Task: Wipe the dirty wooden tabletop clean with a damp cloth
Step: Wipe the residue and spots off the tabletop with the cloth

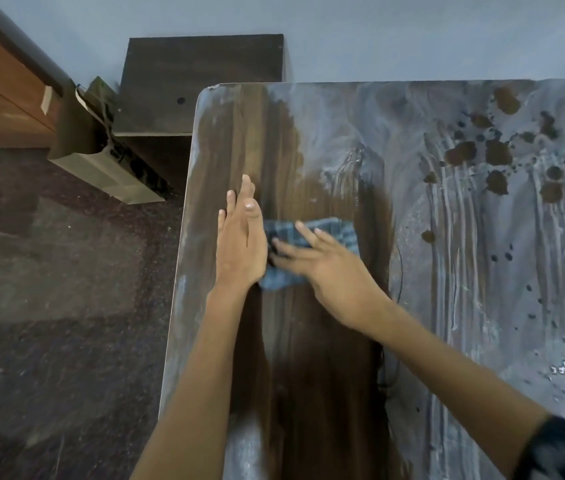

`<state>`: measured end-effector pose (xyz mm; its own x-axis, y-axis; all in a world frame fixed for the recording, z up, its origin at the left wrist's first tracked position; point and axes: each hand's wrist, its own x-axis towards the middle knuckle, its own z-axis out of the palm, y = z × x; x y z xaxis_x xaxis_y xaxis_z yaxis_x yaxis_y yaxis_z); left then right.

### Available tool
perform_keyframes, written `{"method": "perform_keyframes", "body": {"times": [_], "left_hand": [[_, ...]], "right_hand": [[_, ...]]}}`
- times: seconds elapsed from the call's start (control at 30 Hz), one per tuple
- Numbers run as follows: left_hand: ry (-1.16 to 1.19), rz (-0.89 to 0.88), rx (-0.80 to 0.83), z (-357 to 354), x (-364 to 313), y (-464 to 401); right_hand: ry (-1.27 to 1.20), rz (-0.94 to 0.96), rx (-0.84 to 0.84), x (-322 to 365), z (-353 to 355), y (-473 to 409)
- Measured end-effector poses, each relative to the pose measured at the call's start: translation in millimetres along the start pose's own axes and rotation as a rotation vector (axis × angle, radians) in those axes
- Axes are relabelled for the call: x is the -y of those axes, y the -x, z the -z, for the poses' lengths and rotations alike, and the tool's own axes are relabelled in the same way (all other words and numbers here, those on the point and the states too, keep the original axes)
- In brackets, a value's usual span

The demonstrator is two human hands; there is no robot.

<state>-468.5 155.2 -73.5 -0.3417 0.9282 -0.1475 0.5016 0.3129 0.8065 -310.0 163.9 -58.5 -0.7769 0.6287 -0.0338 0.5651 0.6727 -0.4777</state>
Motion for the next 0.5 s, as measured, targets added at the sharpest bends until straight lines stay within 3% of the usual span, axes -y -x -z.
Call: {"method": "perform_keyframes", "body": {"times": [0.13, 0.37, 0.5], "left_hand": [[-0.018, -0.055, 0.020, 3.7, -0.2, -12.8], [-0.276, -0.124, -0.016, -3.4, -8.8, -32.3], [-0.392, -0.173, -0.033, -7.7, -11.6, -45.0]], "right_hand": [[-0.003, -0.104, -0.039, -35.7, 17.3, 16.4], [-0.003, -0.449, -0.275, -94.5, 50.2, -98.6], [0.055, -0.155, -0.176, -62.8, 33.1, -89.3]]}}
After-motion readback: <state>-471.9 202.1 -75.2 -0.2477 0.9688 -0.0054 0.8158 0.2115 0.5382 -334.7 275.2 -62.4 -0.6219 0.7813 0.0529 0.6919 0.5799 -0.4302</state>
